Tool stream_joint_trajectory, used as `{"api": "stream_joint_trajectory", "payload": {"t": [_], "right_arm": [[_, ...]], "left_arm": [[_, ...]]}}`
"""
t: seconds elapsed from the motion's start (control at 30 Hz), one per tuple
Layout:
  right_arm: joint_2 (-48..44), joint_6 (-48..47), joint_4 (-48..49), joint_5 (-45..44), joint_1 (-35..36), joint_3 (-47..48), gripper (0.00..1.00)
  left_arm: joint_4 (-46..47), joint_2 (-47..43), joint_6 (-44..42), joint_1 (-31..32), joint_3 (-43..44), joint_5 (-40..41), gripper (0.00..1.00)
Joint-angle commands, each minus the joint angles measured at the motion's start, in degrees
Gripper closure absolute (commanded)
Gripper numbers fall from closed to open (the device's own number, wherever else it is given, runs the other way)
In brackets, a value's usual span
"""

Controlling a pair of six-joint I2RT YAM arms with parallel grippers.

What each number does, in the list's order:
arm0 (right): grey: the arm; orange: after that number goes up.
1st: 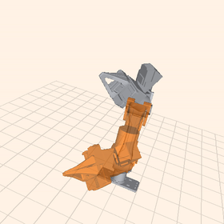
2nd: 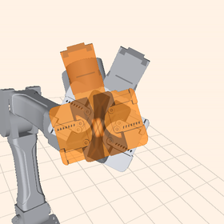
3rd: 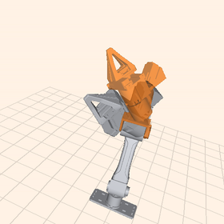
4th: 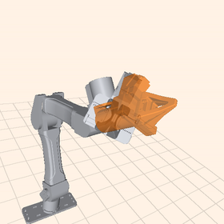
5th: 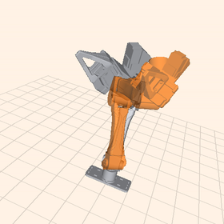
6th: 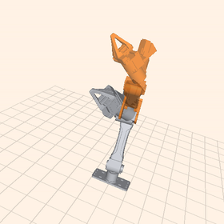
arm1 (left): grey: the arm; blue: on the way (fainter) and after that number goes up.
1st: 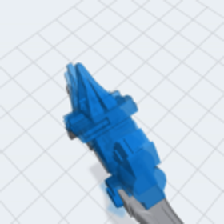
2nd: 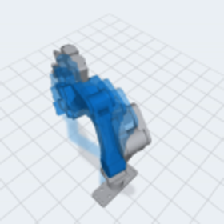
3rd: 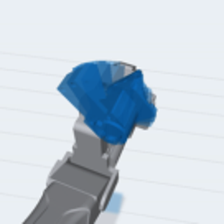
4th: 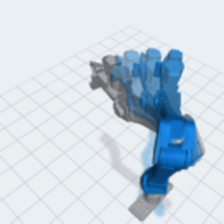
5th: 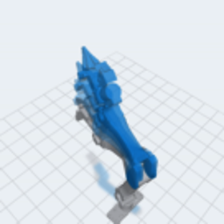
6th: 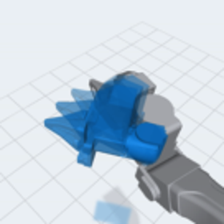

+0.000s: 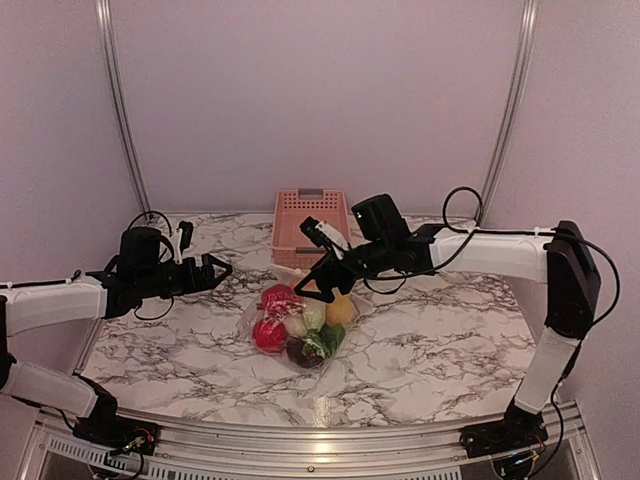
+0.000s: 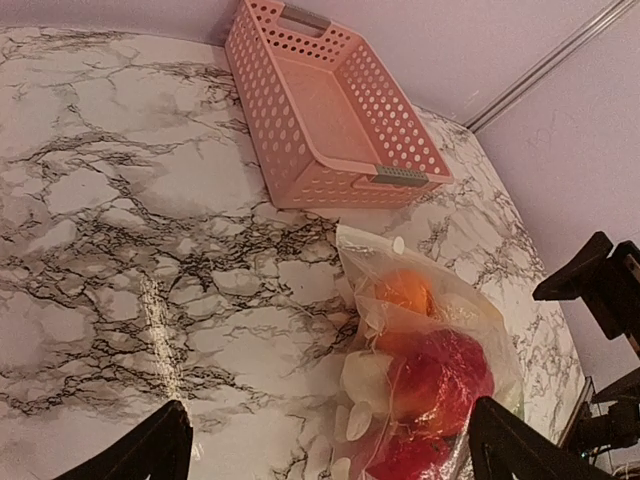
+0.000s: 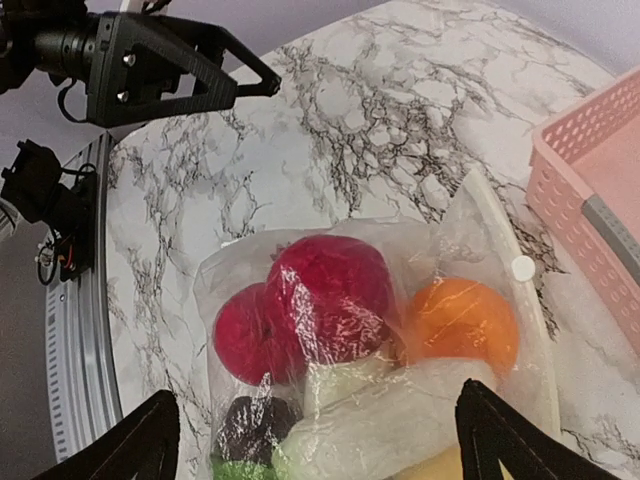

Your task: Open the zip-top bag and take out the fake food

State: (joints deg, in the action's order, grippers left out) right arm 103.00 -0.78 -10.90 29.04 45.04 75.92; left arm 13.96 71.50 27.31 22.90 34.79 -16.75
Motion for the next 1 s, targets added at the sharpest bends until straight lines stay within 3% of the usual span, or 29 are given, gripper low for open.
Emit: {"api": "stream_joint_trajectory", "payload": {"t": [0.0,0.2,0.37,0.53,0.8,0.97], "right_arm": [[-9.25,9.33,5.46,-0.85,-6.67,-11.37,0.05],[-18.24,16.79,13.19,1.61,-15.23,-28.02,0.01],[-18.15,18.65,17.80,3.86,-21.82,-34.31,0.02],[-12.43,20.94,22.62,5.28,-25.90,-35.46,0.06],[-0.14,26.57,33.41,9.66,-26.49,-32.62,0.11],[5.85,28.91,36.92,13.85,-25.84,-28.44,0.16]], "left_arm": [[1.33,4.02,-2.52,1.55,2.77,-3.55,0.01],[3.85,12.23,-1.00,2.14,7.73,-7.61,0.01],[5.78,19.53,0.19,3.09,12.63,-9.54,0.01],[9.49,26.99,3.19,3.21,18.15,-10.29,0.01],[10.94,38.03,5.78,3.81,25.06,-12.44,0.02],[11.94,43.34,7.14,4.17,28.47,-14.91,0.14]]}}
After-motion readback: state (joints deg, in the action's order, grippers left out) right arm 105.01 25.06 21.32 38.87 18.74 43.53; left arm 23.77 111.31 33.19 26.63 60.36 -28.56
